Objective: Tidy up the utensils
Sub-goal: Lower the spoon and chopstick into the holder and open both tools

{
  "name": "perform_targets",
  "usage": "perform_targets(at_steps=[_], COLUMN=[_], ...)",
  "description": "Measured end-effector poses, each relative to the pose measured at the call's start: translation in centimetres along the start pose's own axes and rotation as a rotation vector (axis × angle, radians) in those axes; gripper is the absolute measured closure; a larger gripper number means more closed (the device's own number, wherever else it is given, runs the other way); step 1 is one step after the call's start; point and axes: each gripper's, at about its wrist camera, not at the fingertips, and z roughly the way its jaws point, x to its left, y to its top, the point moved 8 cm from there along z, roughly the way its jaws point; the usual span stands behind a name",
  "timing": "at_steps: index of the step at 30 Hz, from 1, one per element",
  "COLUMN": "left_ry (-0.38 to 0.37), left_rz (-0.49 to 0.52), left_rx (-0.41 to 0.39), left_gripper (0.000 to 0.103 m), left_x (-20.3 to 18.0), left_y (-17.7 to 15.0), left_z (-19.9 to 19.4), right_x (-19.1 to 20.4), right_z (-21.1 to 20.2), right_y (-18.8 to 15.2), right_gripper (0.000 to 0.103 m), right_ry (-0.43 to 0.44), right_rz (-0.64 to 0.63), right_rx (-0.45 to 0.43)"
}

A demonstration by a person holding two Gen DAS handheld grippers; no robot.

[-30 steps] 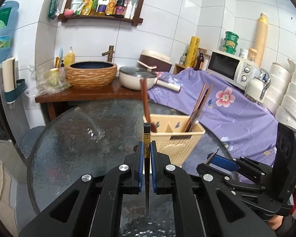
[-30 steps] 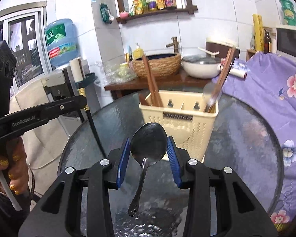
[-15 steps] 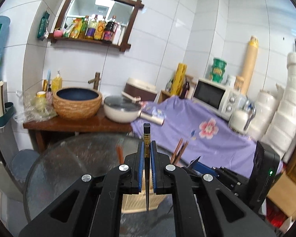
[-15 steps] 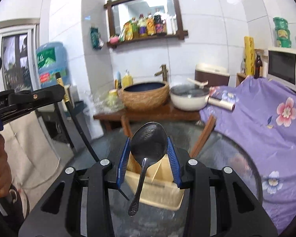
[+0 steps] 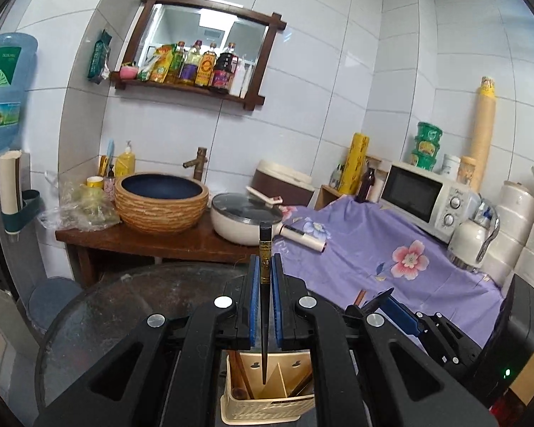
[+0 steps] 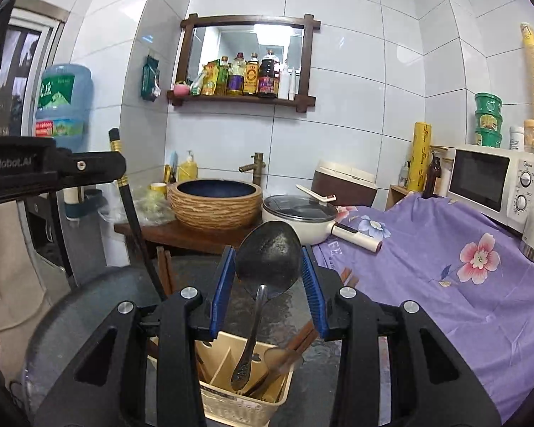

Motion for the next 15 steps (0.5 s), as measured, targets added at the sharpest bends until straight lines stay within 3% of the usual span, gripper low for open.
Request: perform_targets(at_steps=[15], left_ry=[0.009], left_rz=[0.024], left_rx=[0.163], left_gripper=[0.097], left_x=[0.9], left_y=[-7.9], left_z=[4.0], right_x=[0.2], right_z=[2.5], right_y=[-7.9], right_gripper=[0.065], right_ry=[-0.008], right_rz=[0.002], right_rx=[0.129])
